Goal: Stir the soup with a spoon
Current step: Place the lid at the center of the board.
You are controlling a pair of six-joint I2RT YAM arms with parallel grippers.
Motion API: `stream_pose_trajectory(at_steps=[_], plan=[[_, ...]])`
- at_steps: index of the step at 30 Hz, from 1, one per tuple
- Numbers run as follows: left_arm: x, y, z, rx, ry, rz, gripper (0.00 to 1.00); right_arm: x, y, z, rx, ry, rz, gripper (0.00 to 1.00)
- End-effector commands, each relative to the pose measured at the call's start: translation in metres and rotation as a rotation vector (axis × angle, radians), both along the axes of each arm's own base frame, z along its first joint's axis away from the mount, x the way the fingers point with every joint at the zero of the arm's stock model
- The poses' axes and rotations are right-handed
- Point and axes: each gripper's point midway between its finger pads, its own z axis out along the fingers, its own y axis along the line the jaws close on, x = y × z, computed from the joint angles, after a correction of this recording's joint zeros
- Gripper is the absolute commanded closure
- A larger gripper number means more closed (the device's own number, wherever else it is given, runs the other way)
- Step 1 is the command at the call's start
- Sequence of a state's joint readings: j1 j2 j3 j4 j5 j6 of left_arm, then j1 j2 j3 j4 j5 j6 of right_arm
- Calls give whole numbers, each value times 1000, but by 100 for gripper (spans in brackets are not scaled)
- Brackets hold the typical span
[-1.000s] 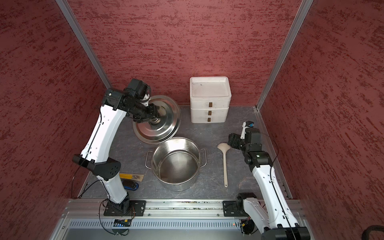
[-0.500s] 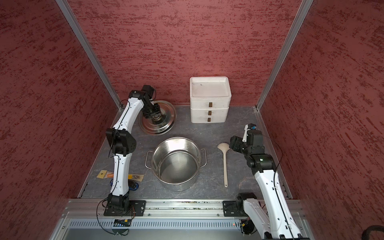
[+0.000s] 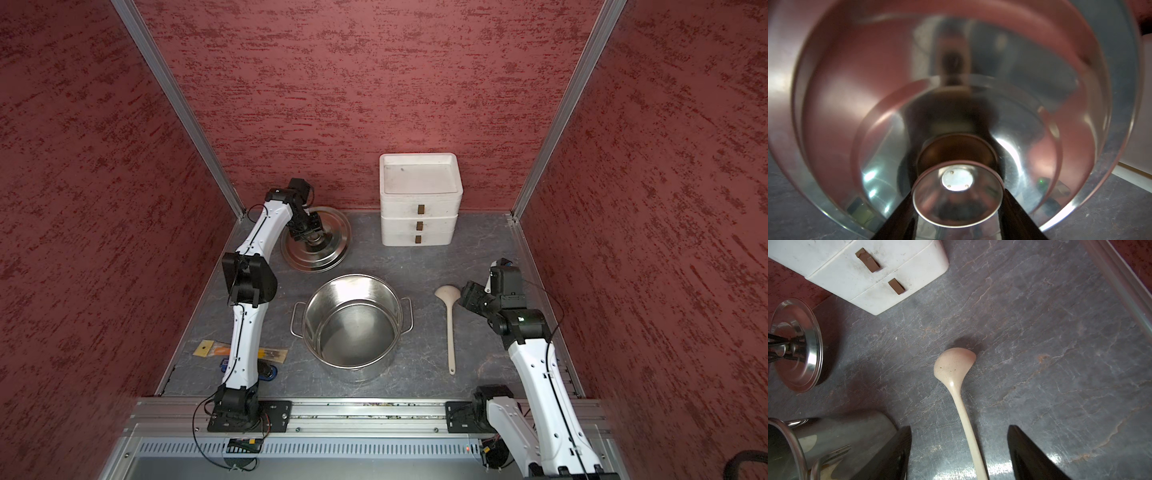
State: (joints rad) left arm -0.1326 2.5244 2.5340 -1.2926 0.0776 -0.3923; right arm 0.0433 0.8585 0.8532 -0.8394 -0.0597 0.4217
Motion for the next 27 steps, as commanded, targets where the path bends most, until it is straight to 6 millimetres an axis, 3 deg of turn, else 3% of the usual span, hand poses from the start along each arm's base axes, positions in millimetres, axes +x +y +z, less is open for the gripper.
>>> stream_pose_trajectory(at_steps=[1,9,16,23,27], plan=[[7,4,-12,-11,-2,10,64,-4,1,-8,21,36,-27,24],[3,9,-36,-15,50,22,59,-6,1,-18,34,66,-44,24],[-4,12,-55,-15,86,38,36,-9,3,-37,42,138,-34,23],[-1,12,-45,-18,43,49,18,-10,8,-51,63,180,-23,23],[2,15,-25,-5,-10,54,3,-12,15,-69,98,235,-10,23]])
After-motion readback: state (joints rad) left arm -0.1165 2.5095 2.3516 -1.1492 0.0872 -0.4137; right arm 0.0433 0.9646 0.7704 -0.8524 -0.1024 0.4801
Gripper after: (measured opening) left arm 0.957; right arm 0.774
